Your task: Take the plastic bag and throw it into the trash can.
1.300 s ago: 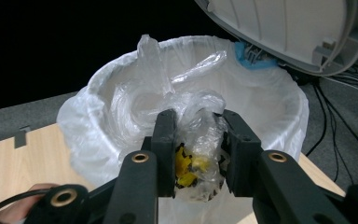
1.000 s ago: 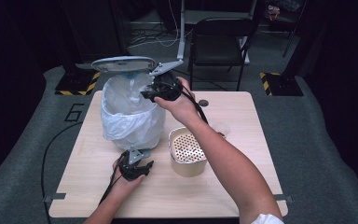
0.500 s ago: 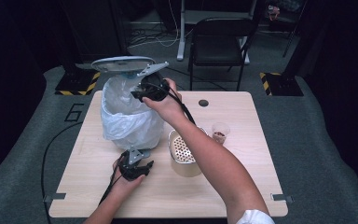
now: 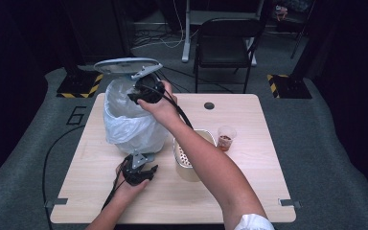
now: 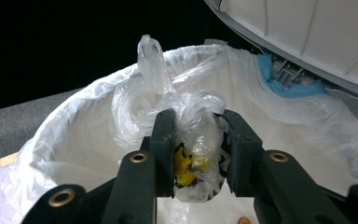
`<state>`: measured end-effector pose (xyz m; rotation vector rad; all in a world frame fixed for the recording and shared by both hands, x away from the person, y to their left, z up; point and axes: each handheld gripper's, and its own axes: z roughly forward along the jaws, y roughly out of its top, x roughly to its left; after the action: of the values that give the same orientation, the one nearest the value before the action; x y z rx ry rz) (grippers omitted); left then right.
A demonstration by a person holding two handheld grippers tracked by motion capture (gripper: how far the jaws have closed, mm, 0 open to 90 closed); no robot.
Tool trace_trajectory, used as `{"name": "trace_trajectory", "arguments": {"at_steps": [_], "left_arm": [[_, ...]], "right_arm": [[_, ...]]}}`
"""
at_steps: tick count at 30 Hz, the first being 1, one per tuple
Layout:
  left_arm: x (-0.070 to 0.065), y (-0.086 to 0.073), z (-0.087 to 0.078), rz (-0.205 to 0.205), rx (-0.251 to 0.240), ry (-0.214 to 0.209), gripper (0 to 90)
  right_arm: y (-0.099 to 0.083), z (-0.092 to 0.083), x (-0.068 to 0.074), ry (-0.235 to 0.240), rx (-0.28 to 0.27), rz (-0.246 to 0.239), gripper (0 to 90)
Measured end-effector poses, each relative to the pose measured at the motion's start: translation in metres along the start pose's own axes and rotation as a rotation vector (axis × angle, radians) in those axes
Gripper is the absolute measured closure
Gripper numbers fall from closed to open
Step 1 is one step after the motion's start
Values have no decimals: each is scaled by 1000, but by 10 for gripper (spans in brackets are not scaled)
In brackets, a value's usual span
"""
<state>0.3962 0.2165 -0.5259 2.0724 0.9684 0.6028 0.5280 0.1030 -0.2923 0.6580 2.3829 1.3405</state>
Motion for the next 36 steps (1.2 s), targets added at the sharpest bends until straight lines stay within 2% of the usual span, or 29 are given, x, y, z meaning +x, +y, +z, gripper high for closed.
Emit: {"name": "trace_trajectory", "arguments": {"at_steps": [1,3,4,5,15,17,24,26,29,31,32,34,35,36], "left_arm": [[-1,-1,2,-4,-26,24,386],[-1,-1,2,-4,-26,23,386],[0,0,0,0,0,1,386],[-1,-1,2,-3,-26,23,386],[-1,-1,2,-2,-25,24,386],[0,0,0,-1,-4,2,386],[0,0,0,-2,-6,1,386],[-1,-1,2,-3,-26,23,386],[-1,-1,2,-3,-25,24,386],[-1,-1,2,-2,-25,24,386],[0,0,0,-1,-5,3,386],[-1,-1,1,-3,-15,15,386],[0,-1,1,-5,-19,8,386],[-1,-1,2,-26,-24,4,386]], "right_arm": [[0,1,0,1,0,2,643],[0,2,1,1,13,17,543],[1,2,1,-7,10,16,494],[1,2,2,-14,10,16,457],[-1,-7,7,-5,3,-17,455],[-1,-11,9,-3,6,-27,465],[-5,-38,14,12,6,-42,483],[-9,-49,12,7,3,-47,483],[-16,-66,6,-4,-11,-45,483],[-17,-70,5,-3,-10,-36,484],[-19,-76,3,-5,-9,-36,483],[-30,-94,3,9,-24,-45,478],[-34,-98,3,9,-23,-45,476],[-39,-104,2,10,-16,-46,476]]}}
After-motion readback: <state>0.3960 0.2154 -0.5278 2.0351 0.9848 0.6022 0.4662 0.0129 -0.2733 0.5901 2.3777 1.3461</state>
